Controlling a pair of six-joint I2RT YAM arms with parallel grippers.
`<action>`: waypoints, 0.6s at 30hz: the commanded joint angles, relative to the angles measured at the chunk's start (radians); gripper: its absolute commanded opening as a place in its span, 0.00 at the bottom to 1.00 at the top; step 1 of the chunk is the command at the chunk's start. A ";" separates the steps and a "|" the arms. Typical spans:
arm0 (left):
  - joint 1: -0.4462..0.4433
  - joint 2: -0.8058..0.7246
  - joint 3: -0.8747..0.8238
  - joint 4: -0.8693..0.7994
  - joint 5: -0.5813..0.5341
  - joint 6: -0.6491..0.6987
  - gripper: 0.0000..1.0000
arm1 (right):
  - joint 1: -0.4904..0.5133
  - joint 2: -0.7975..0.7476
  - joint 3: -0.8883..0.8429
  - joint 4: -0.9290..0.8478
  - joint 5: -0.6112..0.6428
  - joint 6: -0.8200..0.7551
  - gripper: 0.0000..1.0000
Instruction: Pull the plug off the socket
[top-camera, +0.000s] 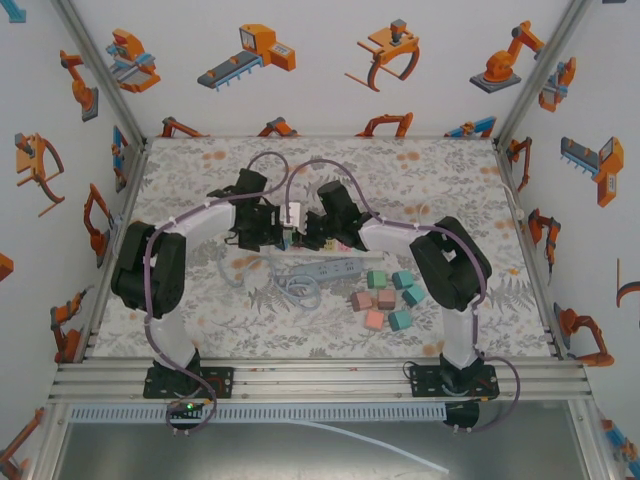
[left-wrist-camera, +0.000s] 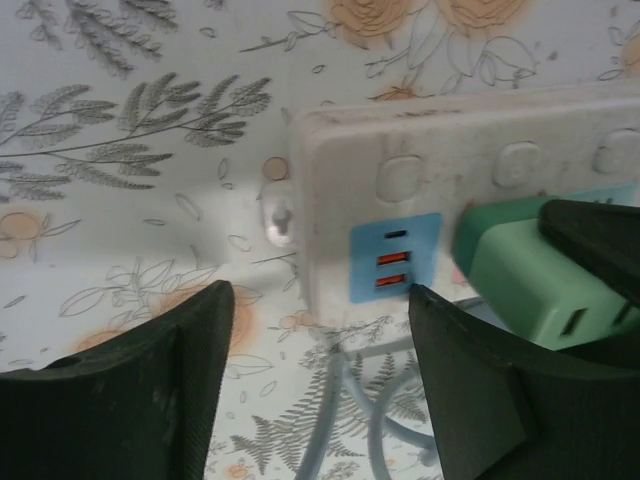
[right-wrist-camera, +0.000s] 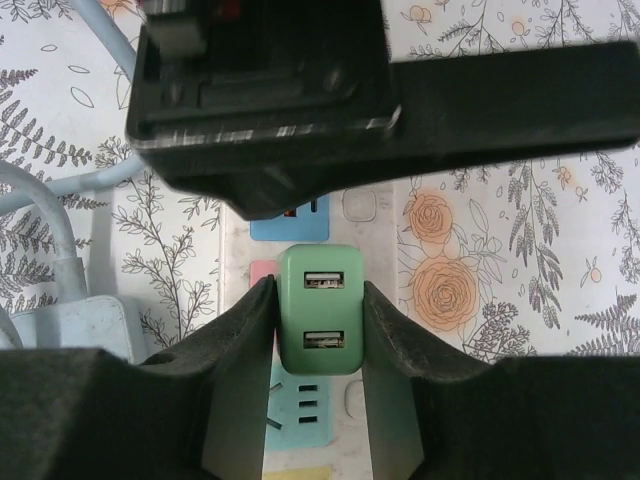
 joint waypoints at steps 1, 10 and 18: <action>0.002 0.037 0.023 -0.015 -0.059 -0.025 0.61 | 0.009 -0.002 0.016 -0.026 -0.038 0.020 0.32; -0.007 0.080 0.020 0.006 -0.001 -0.061 0.60 | 0.038 -0.034 0.051 -0.049 -0.032 0.054 0.25; -0.014 0.083 0.019 0.002 -0.027 -0.074 0.60 | 0.038 -0.045 0.084 -0.040 -0.017 0.078 0.17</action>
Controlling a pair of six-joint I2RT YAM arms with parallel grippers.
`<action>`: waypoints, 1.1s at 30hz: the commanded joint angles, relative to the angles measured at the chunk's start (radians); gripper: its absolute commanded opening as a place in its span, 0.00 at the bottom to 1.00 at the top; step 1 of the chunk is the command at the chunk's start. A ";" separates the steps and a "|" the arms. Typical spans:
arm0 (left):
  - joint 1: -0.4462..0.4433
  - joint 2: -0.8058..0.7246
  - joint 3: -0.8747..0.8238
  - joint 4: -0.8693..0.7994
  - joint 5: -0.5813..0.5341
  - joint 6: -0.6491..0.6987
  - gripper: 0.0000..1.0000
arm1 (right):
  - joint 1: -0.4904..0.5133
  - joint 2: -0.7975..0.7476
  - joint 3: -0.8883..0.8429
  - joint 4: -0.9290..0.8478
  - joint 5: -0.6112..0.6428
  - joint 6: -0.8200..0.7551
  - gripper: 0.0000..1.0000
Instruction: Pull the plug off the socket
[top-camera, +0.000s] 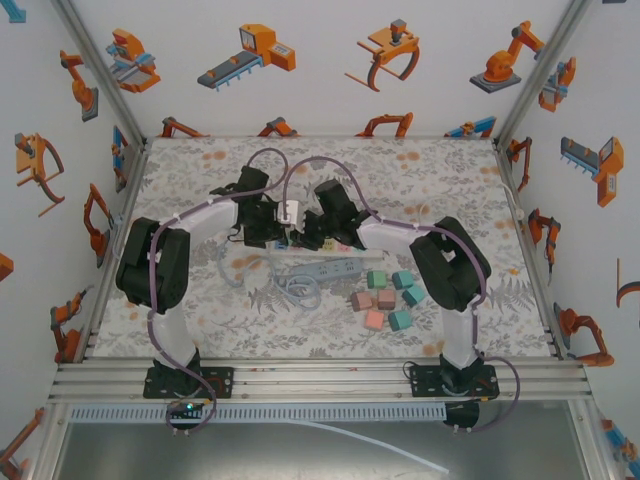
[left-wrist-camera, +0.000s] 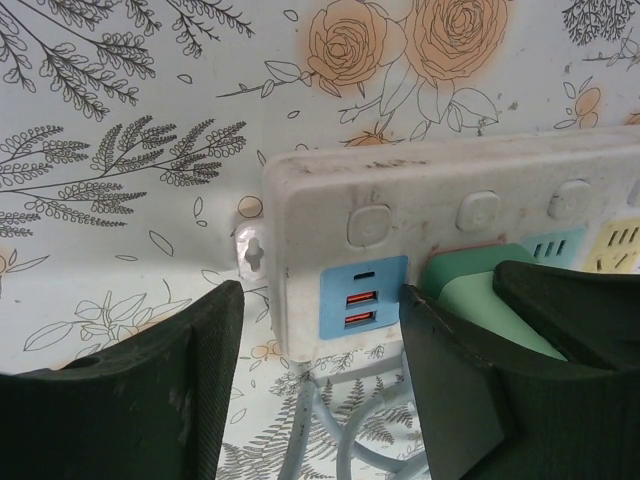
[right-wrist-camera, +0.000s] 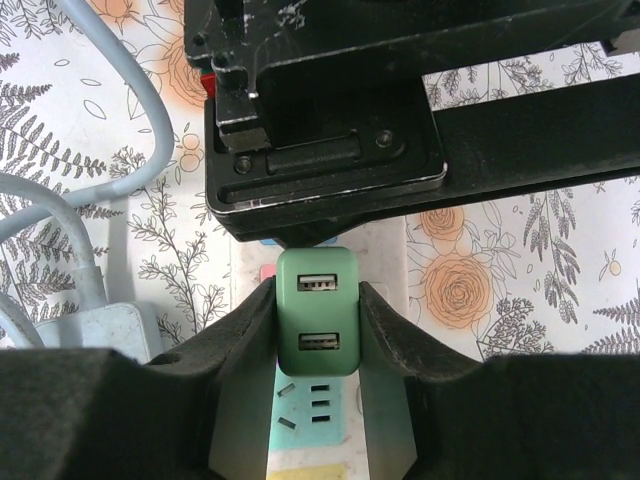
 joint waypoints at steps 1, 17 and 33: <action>-0.012 0.044 -0.009 -0.031 -0.056 -0.012 0.60 | 0.024 -0.046 0.047 0.027 -0.041 0.034 0.16; -0.011 0.045 -0.009 -0.028 -0.054 -0.019 0.61 | -0.013 -0.075 0.019 0.139 -0.061 0.149 0.05; -0.010 -0.064 -0.037 0.029 -0.033 -0.014 0.60 | -0.012 -0.224 -0.073 0.224 -0.011 0.262 0.05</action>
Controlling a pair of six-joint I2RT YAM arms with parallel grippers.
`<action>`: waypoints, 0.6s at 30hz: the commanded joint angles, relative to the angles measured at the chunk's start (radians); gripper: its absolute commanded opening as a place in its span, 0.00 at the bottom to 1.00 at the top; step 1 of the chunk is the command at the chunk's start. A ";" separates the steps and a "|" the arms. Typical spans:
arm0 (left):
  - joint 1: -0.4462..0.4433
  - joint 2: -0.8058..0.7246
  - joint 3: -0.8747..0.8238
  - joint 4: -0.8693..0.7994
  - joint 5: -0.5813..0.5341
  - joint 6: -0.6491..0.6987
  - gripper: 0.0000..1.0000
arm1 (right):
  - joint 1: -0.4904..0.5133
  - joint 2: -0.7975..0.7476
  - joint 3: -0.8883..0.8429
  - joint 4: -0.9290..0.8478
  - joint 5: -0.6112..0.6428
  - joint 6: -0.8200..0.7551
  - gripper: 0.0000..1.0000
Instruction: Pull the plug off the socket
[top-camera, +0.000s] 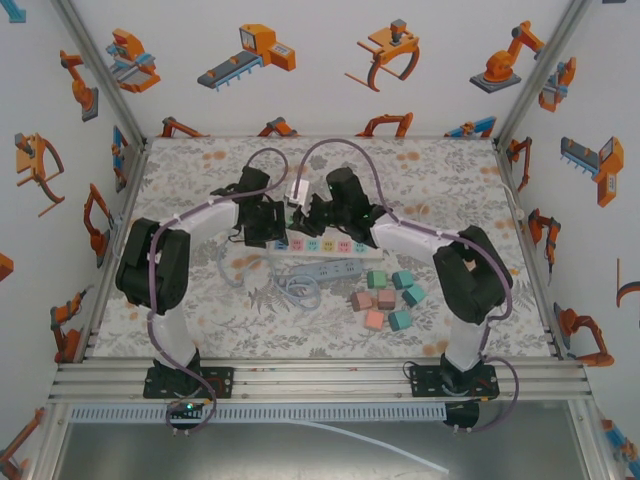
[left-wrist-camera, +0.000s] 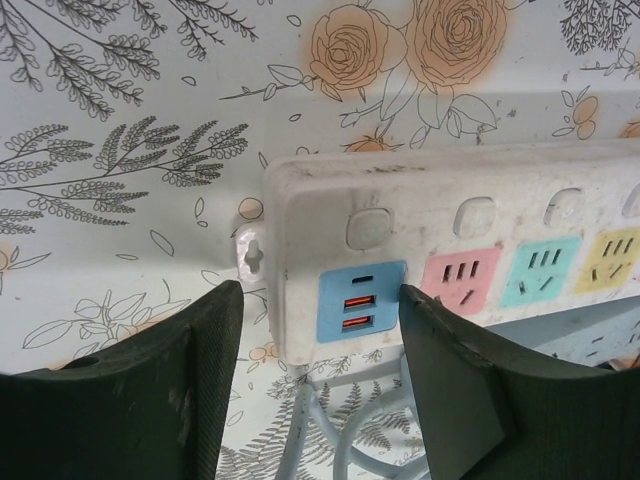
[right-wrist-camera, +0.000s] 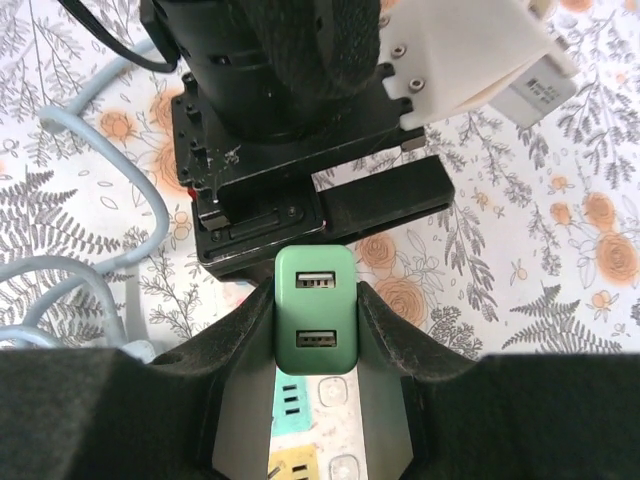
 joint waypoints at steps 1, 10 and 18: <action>-0.004 -0.070 -0.031 0.027 -0.007 0.007 0.60 | 0.007 -0.086 -0.028 0.100 0.001 0.097 0.05; -0.005 -0.251 -0.096 0.158 0.144 0.113 0.63 | -0.020 -0.315 -0.146 0.111 0.137 0.436 0.06; -0.005 -0.429 -0.206 0.362 0.490 0.287 0.69 | -0.111 -0.587 -0.269 -0.102 0.287 0.720 0.06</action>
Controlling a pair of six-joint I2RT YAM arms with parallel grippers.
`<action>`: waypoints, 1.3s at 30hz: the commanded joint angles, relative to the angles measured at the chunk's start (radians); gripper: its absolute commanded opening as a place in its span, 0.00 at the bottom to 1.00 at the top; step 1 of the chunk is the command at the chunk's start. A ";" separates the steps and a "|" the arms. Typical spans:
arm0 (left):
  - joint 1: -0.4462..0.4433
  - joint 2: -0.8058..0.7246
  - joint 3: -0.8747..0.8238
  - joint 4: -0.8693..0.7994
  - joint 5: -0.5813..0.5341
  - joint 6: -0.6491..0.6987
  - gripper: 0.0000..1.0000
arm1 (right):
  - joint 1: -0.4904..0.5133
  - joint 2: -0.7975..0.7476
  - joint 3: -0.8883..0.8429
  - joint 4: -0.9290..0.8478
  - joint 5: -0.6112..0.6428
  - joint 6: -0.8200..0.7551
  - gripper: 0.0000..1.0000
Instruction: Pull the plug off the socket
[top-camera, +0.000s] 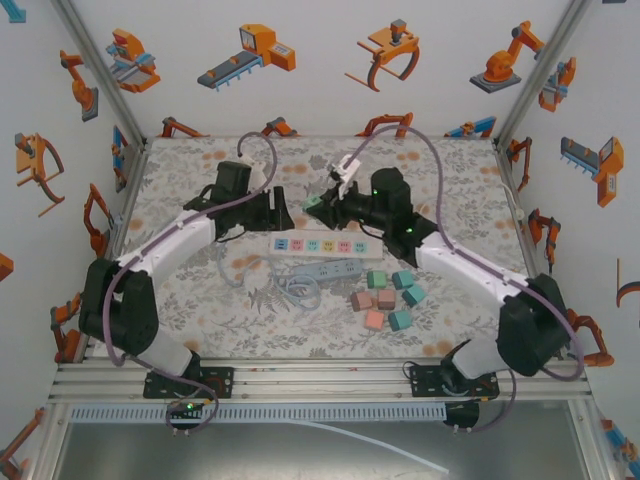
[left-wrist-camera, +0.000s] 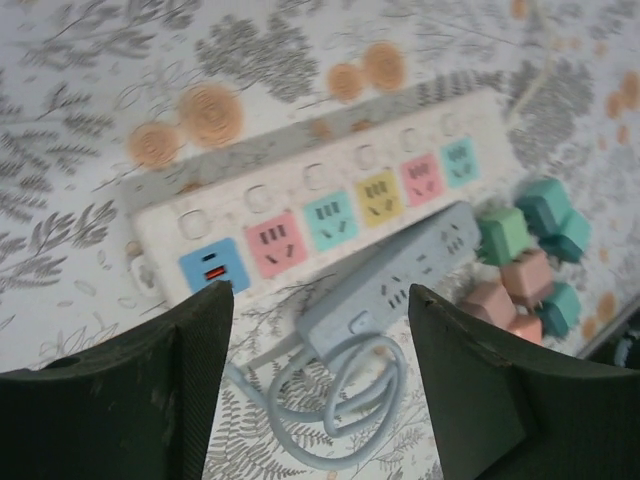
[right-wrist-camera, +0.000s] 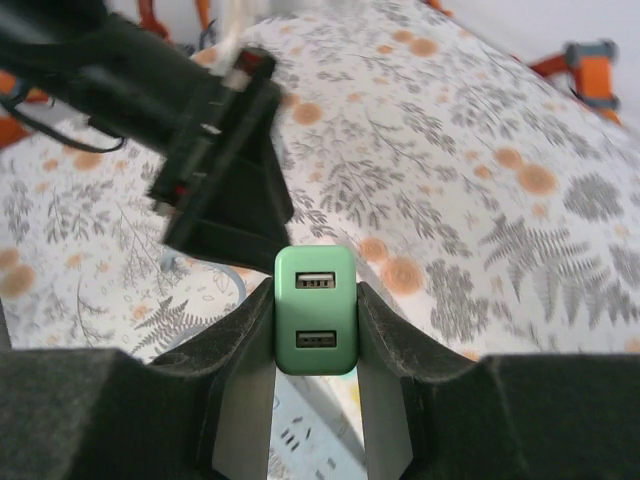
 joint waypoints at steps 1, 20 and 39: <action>-0.007 -0.071 -0.047 0.121 0.227 0.144 0.70 | -0.031 -0.108 -0.041 -0.127 0.101 0.179 0.06; -0.092 -0.310 -0.175 -0.068 0.774 0.900 0.95 | 0.047 -0.223 -0.478 0.061 0.185 0.631 0.09; -0.131 -0.246 -0.147 -0.333 0.708 1.246 0.99 | 0.110 -0.028 -0.608 0.206 0.312 0.677 0.12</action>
